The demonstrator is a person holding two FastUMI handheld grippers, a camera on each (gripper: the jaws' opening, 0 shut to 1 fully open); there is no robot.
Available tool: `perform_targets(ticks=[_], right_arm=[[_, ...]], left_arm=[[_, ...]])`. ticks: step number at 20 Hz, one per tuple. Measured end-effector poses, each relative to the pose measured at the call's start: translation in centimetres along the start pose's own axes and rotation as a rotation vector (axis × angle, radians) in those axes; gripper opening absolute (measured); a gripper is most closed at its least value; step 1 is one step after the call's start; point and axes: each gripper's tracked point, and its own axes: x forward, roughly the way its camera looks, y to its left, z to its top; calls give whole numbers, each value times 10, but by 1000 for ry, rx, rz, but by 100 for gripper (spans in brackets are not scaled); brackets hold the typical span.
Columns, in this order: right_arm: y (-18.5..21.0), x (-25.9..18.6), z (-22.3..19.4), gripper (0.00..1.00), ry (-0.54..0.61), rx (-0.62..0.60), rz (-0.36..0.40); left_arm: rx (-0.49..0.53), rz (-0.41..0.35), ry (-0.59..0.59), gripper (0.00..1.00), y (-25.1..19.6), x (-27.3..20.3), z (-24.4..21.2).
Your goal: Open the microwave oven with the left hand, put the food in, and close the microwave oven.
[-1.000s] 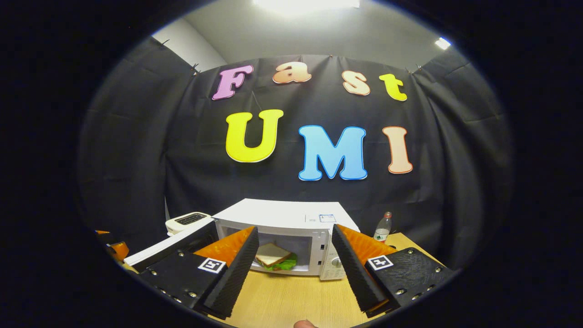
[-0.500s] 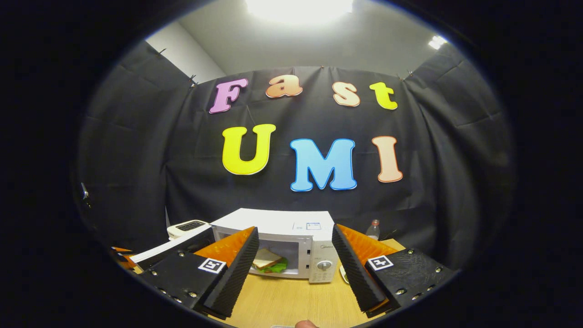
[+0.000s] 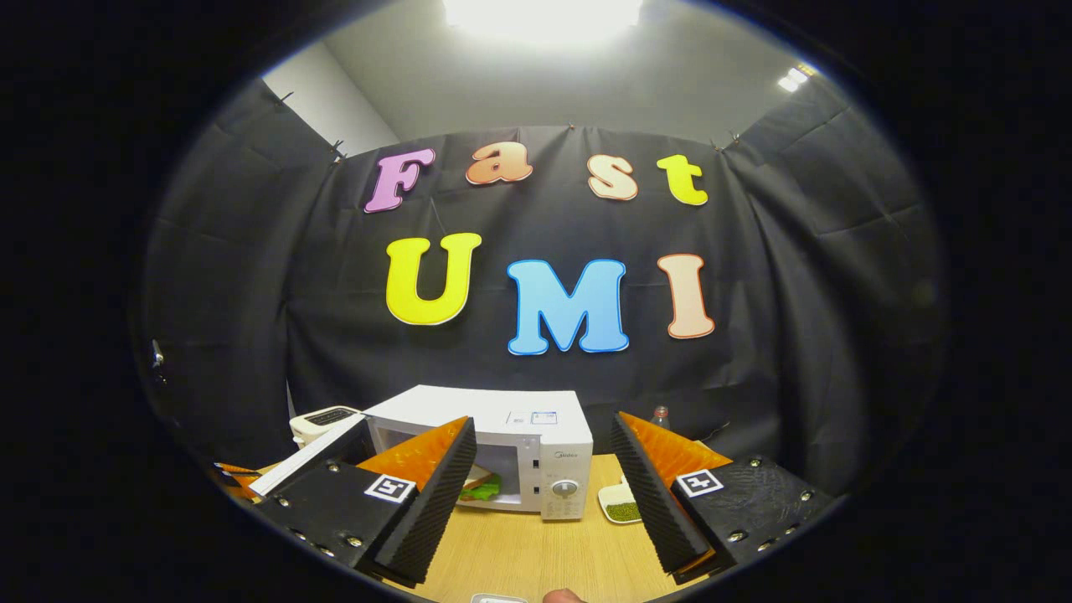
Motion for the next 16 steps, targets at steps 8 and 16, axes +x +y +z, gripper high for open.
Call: perform_targets(ticks=[8, 16], right_arm=[[-19, -13, 4, 97, -3, -5, -62], [-55, -28, -1, 97, 7, -9, -201]], left_arm=[[40, -223, 10, 4, -81, 29, 11], [66, -410, 18, 8, -151, 70, 25]])
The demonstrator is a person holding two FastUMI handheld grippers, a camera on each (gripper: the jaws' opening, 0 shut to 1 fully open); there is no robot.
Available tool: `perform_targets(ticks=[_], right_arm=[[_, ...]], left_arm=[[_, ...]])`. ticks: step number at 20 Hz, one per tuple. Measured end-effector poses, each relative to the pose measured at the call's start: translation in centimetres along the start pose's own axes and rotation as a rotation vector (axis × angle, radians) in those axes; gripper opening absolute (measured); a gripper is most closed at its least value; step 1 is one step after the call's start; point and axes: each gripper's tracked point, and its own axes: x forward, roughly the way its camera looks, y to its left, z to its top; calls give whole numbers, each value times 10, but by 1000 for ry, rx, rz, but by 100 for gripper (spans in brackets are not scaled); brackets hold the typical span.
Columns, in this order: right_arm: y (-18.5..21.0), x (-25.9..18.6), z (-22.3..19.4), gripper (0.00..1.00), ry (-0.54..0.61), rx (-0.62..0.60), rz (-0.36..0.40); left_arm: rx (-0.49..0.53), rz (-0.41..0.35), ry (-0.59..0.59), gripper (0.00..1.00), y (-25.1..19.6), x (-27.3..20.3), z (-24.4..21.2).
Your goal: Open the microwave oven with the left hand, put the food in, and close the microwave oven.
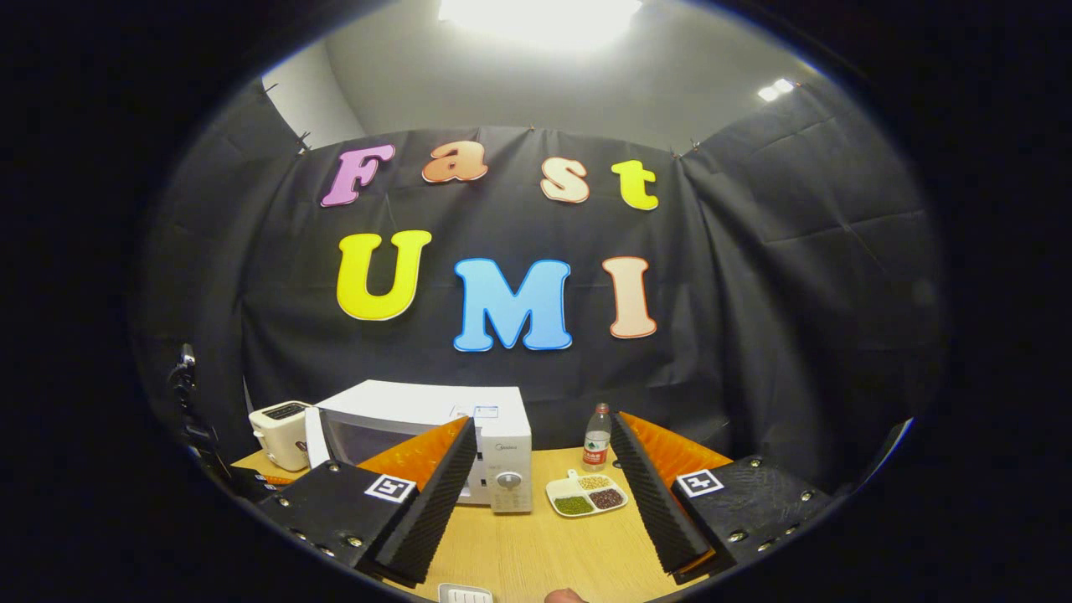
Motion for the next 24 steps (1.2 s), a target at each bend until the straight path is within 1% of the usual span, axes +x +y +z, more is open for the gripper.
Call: perform_targets(ticks=[1, 3, 4, 11, 15, 18, 19, 20, 23, 24], right_arm=[[-5, 0, -1, 97, 1, -1, -21], [-15, -1, -1, 97, 2, 0, -61], [-19, -2, -1, 97, 3, 1, -78], [-42, -12, -2, 97, 6, -20, -180], [-45, -13, -1, 97, 4, -24, -204], [-43, -12, -2, 97, 4, -33, -205], [-42, -11, -2, 97, 4, -36, -204], [-42, -11, -2, 97, 3, -37, -204], [-36, -14, 5, 97, -17, -30, -193], [-35, -12, 7, 97, -22, -37, -188]], left_arm=[[9, -17, -2, 12, -4, 9, 3], [24, -43, 3, 12, -9, 26, 6], [24, -58, 4, 8, -12, 37, 7], [17, -75, -14, 8, -11, 100, 22], [26, -58, -30, 8, -3, 133, 36], [27, -35, -40, 8, 6, 152, 41], [25, -25, -44, 4, 10, 156, 44], [26, -13, -46, 7, 15, 162, 46], [39, 24, -47, 7, 29, 173, 53], [29, 9, -47, 7, 26, 175, 52]])
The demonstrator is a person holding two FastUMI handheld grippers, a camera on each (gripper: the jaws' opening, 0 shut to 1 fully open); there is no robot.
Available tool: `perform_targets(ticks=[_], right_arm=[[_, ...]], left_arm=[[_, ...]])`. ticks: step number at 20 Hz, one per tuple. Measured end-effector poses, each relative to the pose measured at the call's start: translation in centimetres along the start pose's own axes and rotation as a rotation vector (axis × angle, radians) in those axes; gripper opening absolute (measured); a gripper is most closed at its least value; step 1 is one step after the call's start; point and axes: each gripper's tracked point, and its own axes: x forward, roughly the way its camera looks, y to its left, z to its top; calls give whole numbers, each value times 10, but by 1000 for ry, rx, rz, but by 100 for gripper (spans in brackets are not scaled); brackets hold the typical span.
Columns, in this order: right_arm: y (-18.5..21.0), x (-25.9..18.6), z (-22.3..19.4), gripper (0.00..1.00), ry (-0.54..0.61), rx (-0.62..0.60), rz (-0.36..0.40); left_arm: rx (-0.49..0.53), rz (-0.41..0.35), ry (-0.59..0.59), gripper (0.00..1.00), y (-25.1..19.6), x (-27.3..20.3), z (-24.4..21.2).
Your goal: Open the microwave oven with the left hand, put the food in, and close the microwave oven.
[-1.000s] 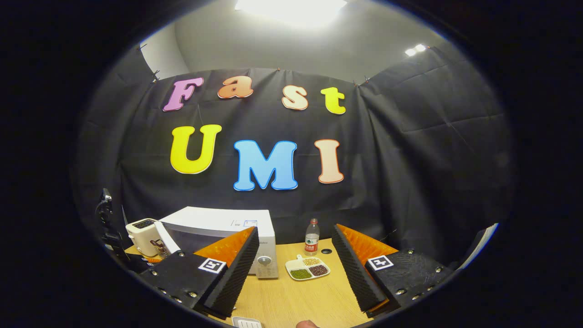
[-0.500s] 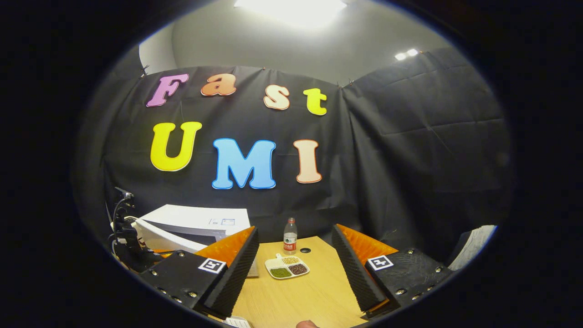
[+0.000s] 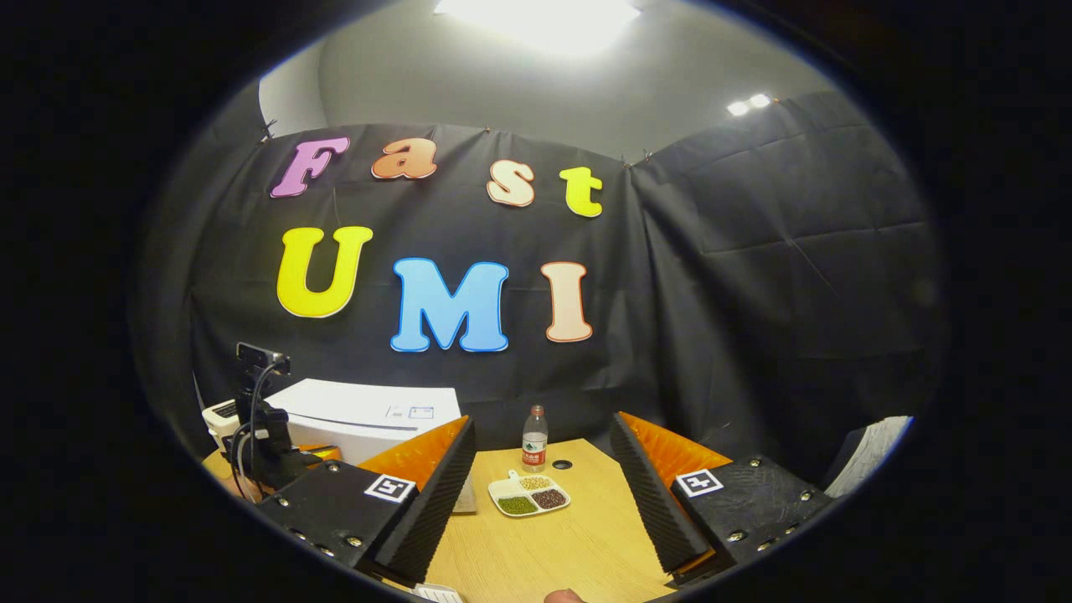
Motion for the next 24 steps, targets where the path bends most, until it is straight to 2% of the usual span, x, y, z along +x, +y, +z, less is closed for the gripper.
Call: perform_targets(ticks=[3, 6, 9, 10, 11, 12, 13, 14, 16, 19, 24], right_arm=[[4, 0, 7, 97, -18, -7, 11], [11, -5, 10, 97, -22, -4, 35], [15, -12, 7, 97, -20, -16, 75], [15, -17, 10, 97, -29, -24, 90], [11, -22, 12, 96, -40, -33, 102], [6, -27, 14, 94, -46, -39, 111], [3, -31, 11, 94, -47, -40, 123], [-2, -36, 10, 94, -38, -39, 135], [-16, -45, 10, 94, -35, -37, 150], [-35, -54, 11, 94, -37, -20, 170], [-48, -63, 12, 94, -40, 32, 246]], left_arm=[[24, 19, -5, 7, 0, 4, 0], [19, -18, -4, 7, -17, 7, 1], [71, -21, -23, 7, -29, 14, 13], [69, -3, -21, 7, -28, 16, 12], [43, 49, 18, 7, -19, 19, 6], [-27, 67, 38, 15, -18, 18, -1], [-34, 128, 45, 7, -9, 15, -3], [-38, 172, 53, 7, -2, 12, -6], [-43, 214, 50, 8, 6, -6, -2], [-21, 255, -16, 11, 10, -47, 27], [-2, 259, -133, 9, -27, -135, 71]])
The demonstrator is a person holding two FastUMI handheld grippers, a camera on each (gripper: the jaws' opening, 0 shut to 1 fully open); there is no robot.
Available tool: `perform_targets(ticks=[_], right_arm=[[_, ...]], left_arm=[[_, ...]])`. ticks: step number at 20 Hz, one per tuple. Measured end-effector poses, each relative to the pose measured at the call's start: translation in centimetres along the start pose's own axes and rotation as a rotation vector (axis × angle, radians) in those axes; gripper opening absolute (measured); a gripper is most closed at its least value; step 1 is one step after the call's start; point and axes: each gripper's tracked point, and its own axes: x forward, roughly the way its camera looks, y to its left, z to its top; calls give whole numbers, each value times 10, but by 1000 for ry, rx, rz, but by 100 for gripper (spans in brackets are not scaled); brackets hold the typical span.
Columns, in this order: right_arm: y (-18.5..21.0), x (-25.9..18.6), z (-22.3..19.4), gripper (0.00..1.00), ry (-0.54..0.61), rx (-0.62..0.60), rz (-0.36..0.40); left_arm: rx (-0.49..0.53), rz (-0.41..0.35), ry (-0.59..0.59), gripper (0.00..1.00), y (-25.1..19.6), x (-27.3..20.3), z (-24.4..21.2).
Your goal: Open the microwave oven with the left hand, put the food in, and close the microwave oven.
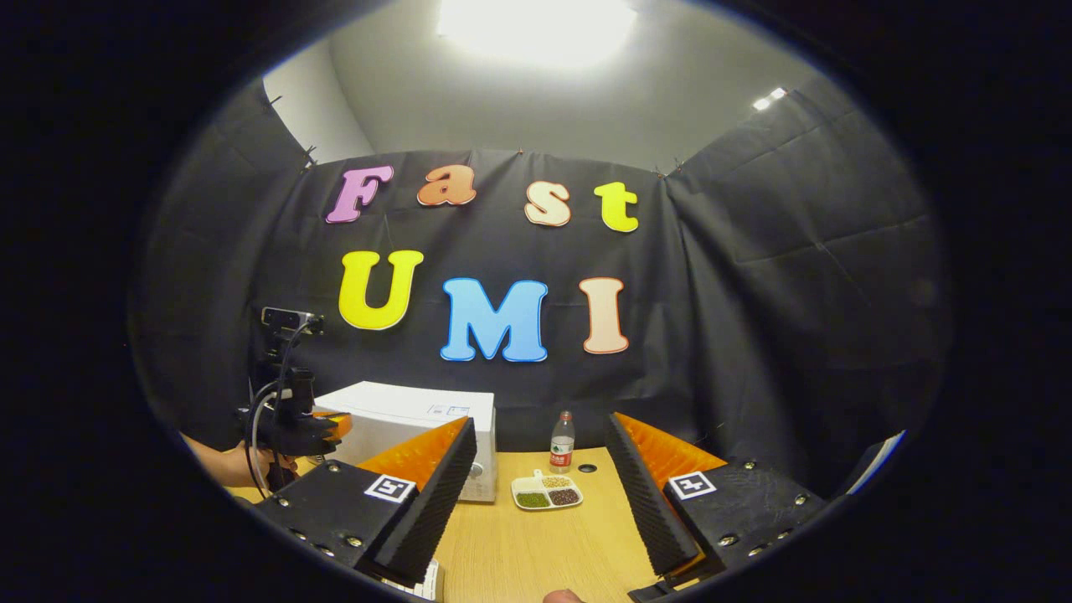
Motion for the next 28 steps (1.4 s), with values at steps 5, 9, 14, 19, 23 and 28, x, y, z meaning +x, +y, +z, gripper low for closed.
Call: perform_targets(ticks=[5, 9, 14, 19, 23, 28], right_arm=[[4, -9, -8, 94, -5, 30, 103], [9, -11, -11, 94, 17, 72, 128], [28, -7, -4, 94, 9, 80, 131], [55, -10, -3, 94, 7, 74, 138], [76, -16, -9, 94, 3, 53, 144], [96, -28, -15, 94, 14, 47, 149]], left_arm=[[13, 31, -58, 9, -14, -93, 28], [5, 59, -110, 13, -16, -152, 49], [32, 75, -183, 29, 1, -205, 76], [105, 61, -219, 74, 11, -246, 86], [80, 46, -220, 100, 19, -263, 81], [52, 72, -217, 100, 33, -269, 73]])
